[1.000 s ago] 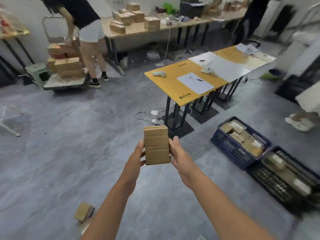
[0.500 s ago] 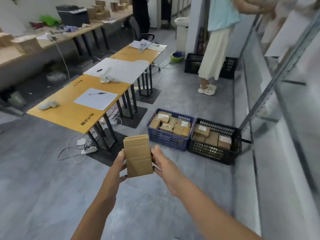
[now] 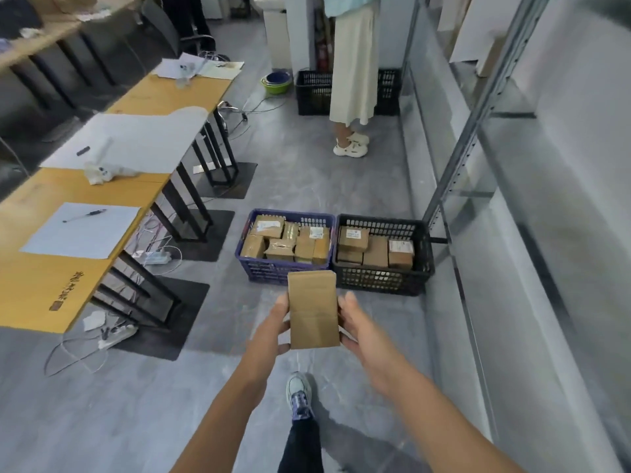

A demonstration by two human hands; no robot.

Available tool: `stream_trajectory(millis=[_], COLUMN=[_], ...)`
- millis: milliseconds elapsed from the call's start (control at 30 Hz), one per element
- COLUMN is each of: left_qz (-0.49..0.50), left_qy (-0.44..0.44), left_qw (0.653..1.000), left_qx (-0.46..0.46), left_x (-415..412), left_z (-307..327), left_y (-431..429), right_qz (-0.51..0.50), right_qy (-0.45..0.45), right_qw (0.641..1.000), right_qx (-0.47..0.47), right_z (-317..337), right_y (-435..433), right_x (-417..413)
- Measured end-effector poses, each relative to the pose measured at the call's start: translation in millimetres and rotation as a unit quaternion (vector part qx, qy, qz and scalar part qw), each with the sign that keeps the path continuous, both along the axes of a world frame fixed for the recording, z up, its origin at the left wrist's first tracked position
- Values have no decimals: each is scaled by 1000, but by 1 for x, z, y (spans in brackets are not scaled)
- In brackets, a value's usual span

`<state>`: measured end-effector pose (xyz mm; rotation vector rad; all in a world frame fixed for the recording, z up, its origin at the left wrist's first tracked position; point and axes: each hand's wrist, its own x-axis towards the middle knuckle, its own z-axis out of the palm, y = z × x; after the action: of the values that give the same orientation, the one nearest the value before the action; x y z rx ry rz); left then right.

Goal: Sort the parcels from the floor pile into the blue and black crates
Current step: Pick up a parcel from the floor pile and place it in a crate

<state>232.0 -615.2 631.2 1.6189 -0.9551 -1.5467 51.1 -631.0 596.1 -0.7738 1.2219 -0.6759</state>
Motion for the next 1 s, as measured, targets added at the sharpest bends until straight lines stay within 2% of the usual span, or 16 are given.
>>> stream_trajectory(millis=[400,700,1000], left_qz=[-76,-144,-102], left_qy=[24,12,-12], left_qw=[990,974,966], left_qx=[112,174,239], left_x=[-10,-57,-148], left_z=[-70,-110,-197], left_y=[-183,-308,-443], right_qz=[-49,-106,-78], right_qy=[39,29,23], right_qw=[994,982,975], right_qx=[86,157,208], right_z=[-51,-95,-193], right_y=[-156,-254,-401], right_x=[-17,-60,-145])
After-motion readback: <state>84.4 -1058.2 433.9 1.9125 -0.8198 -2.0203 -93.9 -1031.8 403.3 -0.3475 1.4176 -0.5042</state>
